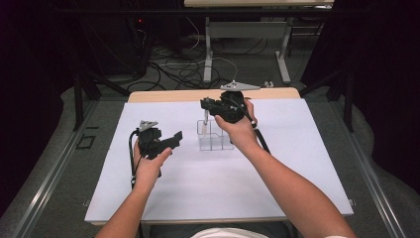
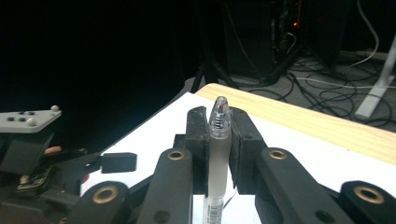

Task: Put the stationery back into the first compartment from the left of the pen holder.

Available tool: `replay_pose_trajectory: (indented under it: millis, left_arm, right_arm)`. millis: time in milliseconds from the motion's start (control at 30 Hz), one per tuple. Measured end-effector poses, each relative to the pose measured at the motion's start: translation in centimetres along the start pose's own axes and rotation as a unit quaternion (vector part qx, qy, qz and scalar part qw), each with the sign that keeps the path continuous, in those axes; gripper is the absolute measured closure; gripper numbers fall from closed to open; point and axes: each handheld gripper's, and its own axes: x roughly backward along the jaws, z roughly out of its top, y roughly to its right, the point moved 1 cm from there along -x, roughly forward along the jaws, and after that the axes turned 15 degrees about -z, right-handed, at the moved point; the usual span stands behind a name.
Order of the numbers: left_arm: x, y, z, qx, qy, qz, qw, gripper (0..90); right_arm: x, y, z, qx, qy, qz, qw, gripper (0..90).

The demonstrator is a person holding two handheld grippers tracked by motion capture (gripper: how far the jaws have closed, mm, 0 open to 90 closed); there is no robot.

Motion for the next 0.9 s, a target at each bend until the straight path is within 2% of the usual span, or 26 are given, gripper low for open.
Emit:
replay_pose_trajectory:
  millis: [167, 233, 400, 533, 900]
  left_arm:
    - [-0.2, -0.7, -0.1, -0.007, -0.008, 0.01, 0.9999, 7.1]
    - [-0.3, -0.8, -0.2, -0.006, -0.004, 0.016, 0.9999, 4.7]
    - [-0.3, -1.0, -0.2, -0.009, -0.004, 0.016, 0.9998, 0.3]
    - [-0.4, -1.0, -0.2, -0.011, -0.004, 0.016, 0.9998, 0.3]
    - [-0.4, -1.1, -0.5, -0.014, -0.008, 0.014, 0.9998, 0.3]
  right_arm:
    - [-0.6, 0.1, 0.3, 0.004, 0.008, -0.018, 0.9998, 79.7]
    - [-0.9, 0.2, 0.3, 0.006, 0.01, -0.025, 0.9996, 79.7]
    - [-1.8, 0.2, 0.0, 0.008, 0.001, -0.036, 0.9993, 79.7]
    - [-2.4, 0.0, -0.3, 0.016, -0.007, -0.043, 0.9989, 79.7]
    - [-3.6, -0.2, -1.3, 0.019, -0.025, -0.051, 0.9982, 79.7]
